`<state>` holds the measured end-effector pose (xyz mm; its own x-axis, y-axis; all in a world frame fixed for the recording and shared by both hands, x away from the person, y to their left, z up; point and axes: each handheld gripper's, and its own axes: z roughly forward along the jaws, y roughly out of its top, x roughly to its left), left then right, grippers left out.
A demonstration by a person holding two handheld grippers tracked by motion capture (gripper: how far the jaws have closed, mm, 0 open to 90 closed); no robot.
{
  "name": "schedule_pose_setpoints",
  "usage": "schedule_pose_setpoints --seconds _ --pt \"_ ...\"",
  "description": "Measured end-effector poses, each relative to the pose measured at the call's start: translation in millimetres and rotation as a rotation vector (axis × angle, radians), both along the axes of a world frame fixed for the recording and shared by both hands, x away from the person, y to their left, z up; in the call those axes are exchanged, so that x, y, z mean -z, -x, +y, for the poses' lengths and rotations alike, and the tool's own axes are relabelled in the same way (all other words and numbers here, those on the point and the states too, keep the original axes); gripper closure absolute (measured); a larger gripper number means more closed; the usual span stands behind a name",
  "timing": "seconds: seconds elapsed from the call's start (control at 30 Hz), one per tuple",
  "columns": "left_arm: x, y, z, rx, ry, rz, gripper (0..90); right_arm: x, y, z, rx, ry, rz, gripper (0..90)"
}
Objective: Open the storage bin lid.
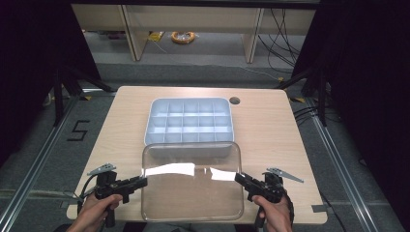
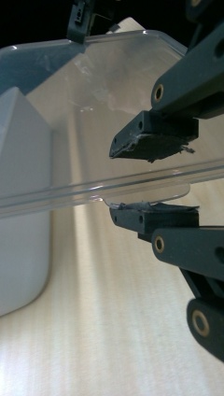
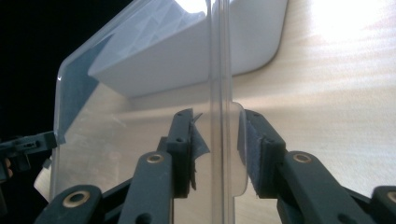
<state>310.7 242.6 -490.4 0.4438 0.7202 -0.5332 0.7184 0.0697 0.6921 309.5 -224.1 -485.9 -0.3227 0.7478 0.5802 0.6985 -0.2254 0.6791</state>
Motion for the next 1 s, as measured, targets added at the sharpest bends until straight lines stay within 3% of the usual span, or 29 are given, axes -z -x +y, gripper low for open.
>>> schedule_pose_setpoints --seconds 0.03,0.07,0.1,0.17,0.3,0.33,0.43,0.5,0.7,0.83,0.87,0.9,1.0 --pt "2.0 0.6 0.4 0.009 -0.010 0.001 65.0 0.9 0.5 0.0 0.002 -0.004 0.010 66.7" --pt "2.7 1.2 -1.2 0.001 -0.007 0.004 64.9 1.0 3.4 2.0 0.010 -0.032 0.047 66.4" --pt "3.8 2.6 -2.0 0.004 -0.016 0.011 64.6 2.5 3.6 2.2 0.014 -0.020 0.054 66.2" --pt "5.7 4.2 -3.1 0.004 -0.016 0.006 63.8 9.0 2.7 -1.2 -0.006 0.034 0.011 65.8" --pt "7.8 6.9 -4.4 0.019 -0.025 0.013 62.5 9.8 6.1 -1.6 -0.007 0.036 0.027 65.5" --pt "8.3 6.8 -3.7 0.033 -0.032 0.013 61.9 8.3 8.5 1.8 0.011 0.006 0.065 65.3" --pt "10.8 7.2 -3.1 0.035 -0.029 0.031 61.5 14.8 7.9 0.3 -0.012 0.037 0.039 65.2" --pt "12.1 7.8 -3.6 0.037 -0.031 0.042 61.3 14.8 8.4 -0.2 -0.015 0.034 0.057 65.1" --pt "14.0 7.4 -3.1 0.040 -0.045 0.053 59.7 18.2 7.4 1.0 -0.020 0.056 0.057 64.0" --pt "17.1 7.2 -1.4 0.040 -0.048 0.073 58.6 20.4 6.8 4.2 -0.038 0.089 0.063 62.4" --pt "17.9 7.1 -1.0 0.040 -0.048 0.075 58.0 18.5 8.5 8.4 -0.018 0.062 0.102 62.1" --pt "18.1 7.1 -0.4 0.039 -0.052 0.076 57.9 20.3 6.7 6.9 -0.039 0.095 0.071 61.6" --pt "19.2 6.7 0.9 0.035 -0.055 0.083 57.8 22.2 4.5 10.1 -0.046 0.108 0.082 60.1"
